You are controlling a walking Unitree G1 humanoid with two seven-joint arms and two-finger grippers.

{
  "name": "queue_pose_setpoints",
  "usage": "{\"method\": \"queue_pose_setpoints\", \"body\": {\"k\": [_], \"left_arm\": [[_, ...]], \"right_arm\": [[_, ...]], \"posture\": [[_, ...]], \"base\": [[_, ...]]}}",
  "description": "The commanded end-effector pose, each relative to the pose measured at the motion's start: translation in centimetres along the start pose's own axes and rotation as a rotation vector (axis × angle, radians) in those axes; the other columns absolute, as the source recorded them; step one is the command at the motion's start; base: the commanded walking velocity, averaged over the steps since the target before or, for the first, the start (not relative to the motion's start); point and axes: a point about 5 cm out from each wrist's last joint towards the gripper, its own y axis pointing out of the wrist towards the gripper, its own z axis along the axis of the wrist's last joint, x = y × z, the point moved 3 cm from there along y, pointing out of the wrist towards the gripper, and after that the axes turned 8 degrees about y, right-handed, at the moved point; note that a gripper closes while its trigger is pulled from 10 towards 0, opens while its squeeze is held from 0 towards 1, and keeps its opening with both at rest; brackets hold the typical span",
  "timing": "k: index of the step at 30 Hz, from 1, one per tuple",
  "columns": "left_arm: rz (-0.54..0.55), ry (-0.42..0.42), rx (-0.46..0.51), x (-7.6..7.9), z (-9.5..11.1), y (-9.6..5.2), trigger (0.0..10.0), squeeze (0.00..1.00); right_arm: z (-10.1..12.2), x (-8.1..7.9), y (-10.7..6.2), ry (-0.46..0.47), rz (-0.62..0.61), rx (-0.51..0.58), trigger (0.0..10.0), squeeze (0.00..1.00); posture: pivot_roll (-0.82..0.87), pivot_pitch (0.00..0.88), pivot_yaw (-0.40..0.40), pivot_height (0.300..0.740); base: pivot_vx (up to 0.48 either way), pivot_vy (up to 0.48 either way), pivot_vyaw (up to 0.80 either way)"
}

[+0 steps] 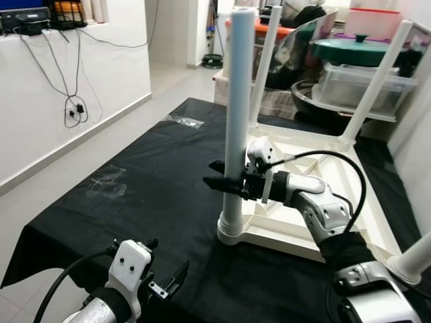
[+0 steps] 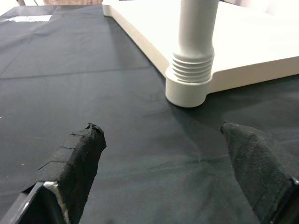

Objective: Building children table

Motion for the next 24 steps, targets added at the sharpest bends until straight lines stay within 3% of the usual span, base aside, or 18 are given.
{"method": "queue_pose_setpoints", "body": {"k": [1,16,22,23,24], "left_arm": [[-0.002,-0.016,-0.016,0.1,-0.3,0.0,10.0,0.0],[-0.005,-0.024,-0.009,0.2,-0.2,0.2,10.0,0.0],[-0.004,-0.025,-0.008,0.2,-0.2,0.2,10.0,0.0],[-0.002,-0.025,-0.008,0.2,-0.2,0.2,10.0,0.0],[-0.002,-0.025,-0.008,0.2,-0.2,0.2,10.0,0.0]], "right_arm": [[-2.5,0.2,0.1,0.118,-0.032,-0.045,10.0,0.0],[-2.9,-0.8,0.2,0.166,-0.064,0.022,10.0,0.0],[-2.7,-0.8,0.3,0.13,-0.144,0.053,10.0,0.0],[-2.5,-0.4,0.5,0.101,-0.262,0.059,10.0,0.0],[-2.5,-0.4,0.5,0.101,-0.262,0.059,10.0,0.0]], "posture": [[0.09,0.0,-0.091,0.74],[0.08,0.0,-0.087,0.74],[0.07,0.0,-0.086,0.74],[0.08,0.0,-0.09,0.74],[0.08,0.0,-0.09,0.74]], "base": [[0.0,0.0,0.0],[0.0,0.0,0.0],[0.0,0.0,0.0],[0.0,0.0,0.0],[0.0,0.0,0.0]]}}
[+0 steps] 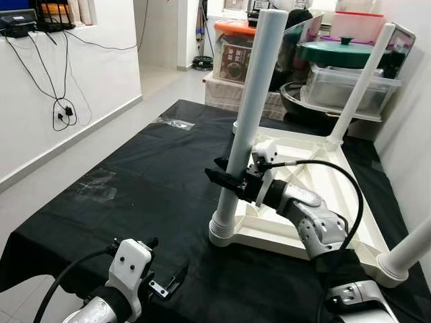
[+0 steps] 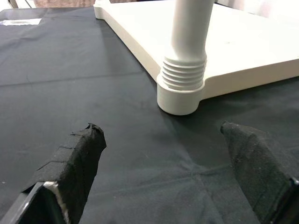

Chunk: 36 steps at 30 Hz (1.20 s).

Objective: Building children table

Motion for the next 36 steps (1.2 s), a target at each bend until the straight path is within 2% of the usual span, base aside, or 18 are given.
{"method": "queue_pose_setpoints", "body": {"k": [1,2,3,4,5,8,15,16,19,20,24,26,27,29,31,33,34,36], "left_arm": [[-0.005,-0.023,-0.011,0.2,-0.3,0.1,10.0,0.0],[-0.003,-0.023,-0.011,0.2,-0.3,0.0,10.0,0.0],[-0.003,-0.023,-0.011,0.2,-0.3,0.0,10.0,0.0],[0.001,-0.023,-0.013,0.1,-0.3,0.0,10.0,0.0],[0.003,-0.023,-0.013,0.0,-0.3,0.0,10.0,0.0],[0.003,-0.021,-0.014,0.0,-0.4,0.1,10.0,0.0],[0.004,-0.02,-0.012,-0.1,-0.3,0.2,10.0,0.0],[0.004,-0.02,-0.012,-0.1,-0.3,0.2,10.0,0.0],[0.006,-0.021,-0.011,0.0,-0.4,0.2,10.0,0.0],[0.007,-0.022,-0.01,0.0,-0.4,0.3,10.0,0.0],[0.007,-0.021,-0.01,-0.1,-0.4,0.3,10.0,0.0],[0.007,-0.02,-0.01,-0.1,-0.4,0.3,10.0,0.0],[0.007,-0.02,-0.01,-0.1,-0.4,0.3,10.0,0.0],[0.007,-0.019,-0.01,-0.1,-0.4,0.4,10.0,0.0],[0.007,-0.019,-0.01,-0.1,-0.4,0.4,10.0,0.0],[0.005,-0.017,-0.009,-0.1,-0.4,0.4,10.0,0.0],[0.005,-0.017,-0.009,-0.1,-0.4,0.4,10.0,0.0],[0.006,-0.016,-0.008,-0.1,-0.4,0.5,10.0,0.0]], "right_arm": [[-1.8,1.2,-0.2,0.017,-0.202,-0.046,10.0,0.0],[-1.4,1.4,-0.3,0.008,-0.332,-0.005,10.0,0.0],[-1.4,1.4,-0.3,0.008,-0.332,-0.005,10.0,0.0],[-0.7,1.1,-0.8,-0.018,-0.487,0.062,10.0,0.0],[-0.2,1.0,-1.0,-0.041,-0.521,0.091,10.0,0.0],[0.5,1.2,-1.4,-0.071,-0.584,0.122,10.0,0.0],[1.6,1.3,-1.8,-0.106,-0.625,0.176,10.0,0.0],[1.6,1.3,-1.8,-0.106,-0.625,0.176,10.0,0.0],[2.2,0.1,-1.7,-0.183,-0.581,0.207,10.0,0.0],[2.0,-0.8,-1.6,-0.218,-0.568,0.203,10.0,0.0],[1.8,-1.6,-1.4,-0.211,-0.544,0.189,10.0,0.0],[1.8,-2.0,-0.8,-0.175,-0.471,0.183,10.0,0.0],[1.8,-2.0,-0.8,-0.175,-0.471,0.183,10.0,0.0],[2.2,-2.2,-0.4,-0.184,-0.388,0.184,10.0,0.0],[2.2,-2.2,-0.4,-0.184,-0.388,0.184,10.0,0.0],[3.0,-2.4,-0.2,-0.242,-0.314,0.188,10.0,0.0],[3.0,-2.4,-0.2,-0.242,-0.314,0.188,10.0,0.0],[3.1,-3.4,-0.1,-0.298,-0.211,0.175,10.0,0.0]], "posture": [[0.07,0.0,-0.09,0.74],[0.08,0.0,-0.091,0.74],[0.08,0.0,-0.091,0.74],[0.08,0.0,-0.088,0.74],[0.07,0.0,-0.084,0.74],[0.07,0.0,-0.083,0.74],[0.07,0.0,-0.085,0.74],[0.07,0.0,-0.085,0.74],[0.07,0.0,-0.086,0.74],[0.07,0.0,-0.088,0.74],[0.07,0.0,-0.087,0.74],[0.07,0.0,-0.087,0.74],[0.07,0.0,-0.087,0.74],[0.07,0.0,-0.085,0.74],[0.07,0.0,-0.085,0.74],[0.06,0.0,-0.087,0.74],[0.06,0.0,-0.087,0.74],[0.06,0.0,-0.09,0.74]], "base": [[0.0,0.0,0.0],[0.0,0.0,0.0],[0.0,0.0,0.0],[0.0,0.0,0.0],[0.0,0.0,0.0],[0.0,0.0,0.0],[0.0,0.0,0.0],[0.0,0.0,0.0],[0.0,0.0,0.0],[0.0,0.0,0.0],[0.0,0.0,0.0],[0.0,0.0,0.0],[0.0,0.0,0.0],[0.0,0.0,0.0],[0.0,0.0,0.0],[0.0,0.0,0.0],[0.0,0.0,0.0],[0.0,0.0,0.0]]}}
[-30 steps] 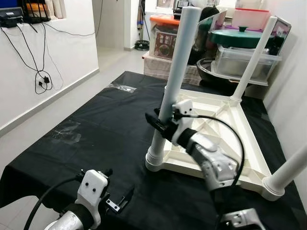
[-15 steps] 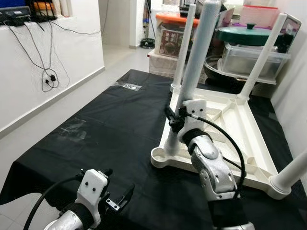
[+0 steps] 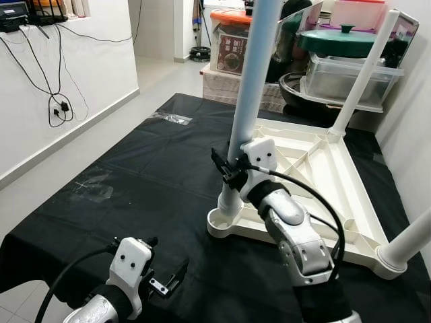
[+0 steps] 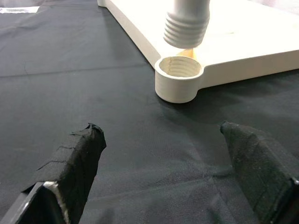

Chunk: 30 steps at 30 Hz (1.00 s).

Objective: Building children table

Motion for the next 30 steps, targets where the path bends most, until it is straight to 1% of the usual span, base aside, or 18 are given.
{"method": "queue_pose_setpoints", "body": {"k": [1,2,3,4,5,6,8,9,11,12,14,17,19,22,23,24,25,30], "left_arm": [[-0.005,-0.01,-0.003,0.1,-0.2,0.2,10.0,0.0],[-0.004,-0.01,-0.003,0.1,-0.2,0.2,10.0,0.0],[-0.004,-0.01,-0.003,0.1,-0.2,0.2,10.0,0.0],[-0.004,-0.01,-0.003,0.1,-0.3,0.2,10.0,0.0],[-0.004,-0.01,-0.003,0.1,-0.3,0.2,10.0,0.0],[-0.004,-0.011,-0.003,0.1,-0.3,0.3,10.0,0.0],[-0.004,-0.011,-0.003,0.1,-0.3,0.3,10.0,0.0],[-0.003,-0.01,-0.002,0.1,-0.3,0.3,10.0,0.0],[0.0,-0.008,-0.001,-0.1,-0.3,0.3,10.0,0.0],[0.002,-0.007,0.0,-0.1,-0.3,0.3,10.0,0.0],[0.002,-0.007,0.0,-0.1,-0.3,0.3,10.0,0.0],[0.005,-0.007,0.001,-0.1,-0.3,0.4,10.0,0.0],[0.009,-0.01,0.001,0.0,-0.3,0.3,10.0,0.0],[0.01,-0.011,0.001,0.0,-0.3,0.2,10.0,0.0],[0.01,-0.012,0.0,0.0,-0.4,0.2,10.0,0.0],[0.01,-0.012,0.0,0.0,-0.4,0.2,10.0,0.0],[0.01,-0.012,0.0,0.0,-0.4,0.2,10.0,0.0],[0.009,-0.015,0.003,0.1,-0.3,0.3,10.0,0.0]], "right_arm": [[0.4,-0.9,0.2,-0.012,0.064,0.023,10.0,0.0],[0.0,-2.1,-0.2,-0.03,0.16,0.001,10.0,0.0],[0.0,-2.1,-0.2,-0.03,0.16,0.001,10.0,0.0],[-0.5,-3.2,-0.8,-0.035,0.251,-0.031,10.0,0.0],[-0.5,-3.2,-0.8,-0.035,0.251,-0.031,10.0,0.0],[-1.4,-4.2,-1.7,-0.042,0.368,-0.079,10.0,0.0],[-1.4,-4.2,-1.7,-0.042,0.368,-0.079,10.0,0.0],[-2.5,-4.8,-2.6,-0.019,0.467,-0.149,10.0,0.0],[-4.0,-4.2,-3.3,-0.024,0.524,-0.222,10.0,0.0],[-4.3,-3.9,-3.2,-0.033,0.519,-0.235,10.0,0.0],[-4.3,-3.9,-3.2,-0.033,0.519,-0.235,10.0,0.0],[-4.5,-3.2,-2.5,-0.074,0.494,-0.233,10.0,0.0],[-3.5,-2.4,-1.3,-0.09,0.463,-0.2,10.0,0.0],[-2.7,-1.9,-0.7,-0.09,0.444,-0.178,10.0,0.0],[-1.6,-1.2,0.0,-0.081,0.415,-0.145,10.0,0.0],[-1.6,-1.2,0.0,-0.081,0.415,-0.145,10.0,0.0],[0.3,-0.1,0.9,-0.056,0.374,-0.091,10.0,0.0],[1.3,0.7,1.4,-0.042,0.355,-0.058,10.0,0.0]], "posture": [[0.06,0.0,-0.09,0.74],[0.06,0.0,-0.09,0.74],[0.06,0.0,-0.09,0.74],[0.06,0.0,-0.091,0.74],[0.06,0.0,-0.091,0.74],[0.06,0.0,-0.094,0.74],[0.06,0.0,-0.094,0.74],[0.06,0.0,-0.097,0.74],[0.06,0.0,-0.103,0.74],[0.06,0.0,-0.103,0.74],[0.06,0.0,-0.103,0.74],[0.07,0.0,-0.109,0.74],[0.08,0.0,-0.11,0.74],[0.07,0.0,-0.11,0.74],[0.07,0.0,-0.11,0.74],[0.07,0.0,-0.11,0.74],[0.07,0.0,-0.109,0.74],[0.07,0.0,-0.109,0.74]], "base": [[0.0,0.0,0.0],[0.0,0.0,0.0],[0.0,0.0,0.0],[0.0,0.0,0.0],[0.0,0.0,0.0],[0.0,0.0,0.0],[0.0,0.0,0.0],[0.0,0.0,0.0],[0.0,0.0,0.0],[0.0,0.0,0.0],[0.0,0.0,0.0],[0.0,0.0,0.0],[0.0,0.0,0.0],[0.0,0.0,0.0],[0.0,0.0,0.0],[0.0,0.0,0.0],[0.0,0.0,0.0],[0.0,0.0,0.0]]}}
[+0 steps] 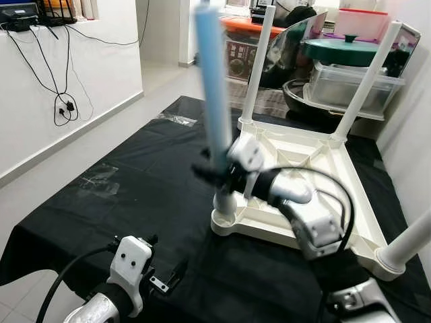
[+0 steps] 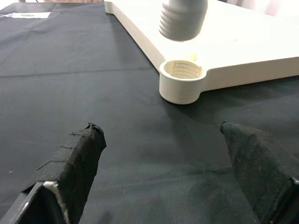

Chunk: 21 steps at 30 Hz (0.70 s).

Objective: Building children table

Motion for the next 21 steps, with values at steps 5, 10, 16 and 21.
{"method": "queue_pose_setpoints", "body": {"k": [5,10,16,21], "left_arm": [[-0.006,-0.017,-0.005,0.3,-0.3,0.1,10.0,0.0],[-0.005,-0.018,-0.007,0.3,-0.3,0.0,10.0,0.0],[-0.004,-0.018,-0.009,0.3,-0.4,0.0,10.0,0.0],[-0.004,-0.017,-0.009,0.2,-0.4,0.0,10.0,0.0]], "right_arm": [[-0.8,0.6,-0.3,-0.004,-0.015,-0.017,10.0,0.0],[-2.1,-0.8,-0.5,-0.033,0.049,-0.055,10.0,0.0],[-3.3,-1.8,-0.9,-0.064,0.107,-0.1,10.0,0.0],[-4.0,-2.3,-1.3,-0.076,0.15,-0.136,10.0,0.0]], "posture": [[0.07,0.0,-0.11,0.74],[0.07,0.0,-0.108,0.74],[0.07,0.0,-0.107,0.74],[0.07,0.0,-0.105,0.74]], "base": [[0.0,0.0,0.0],[0.0,0.0,0.0],[0.0,0.0,0.0],[0.0,0.0,0.0]]}}
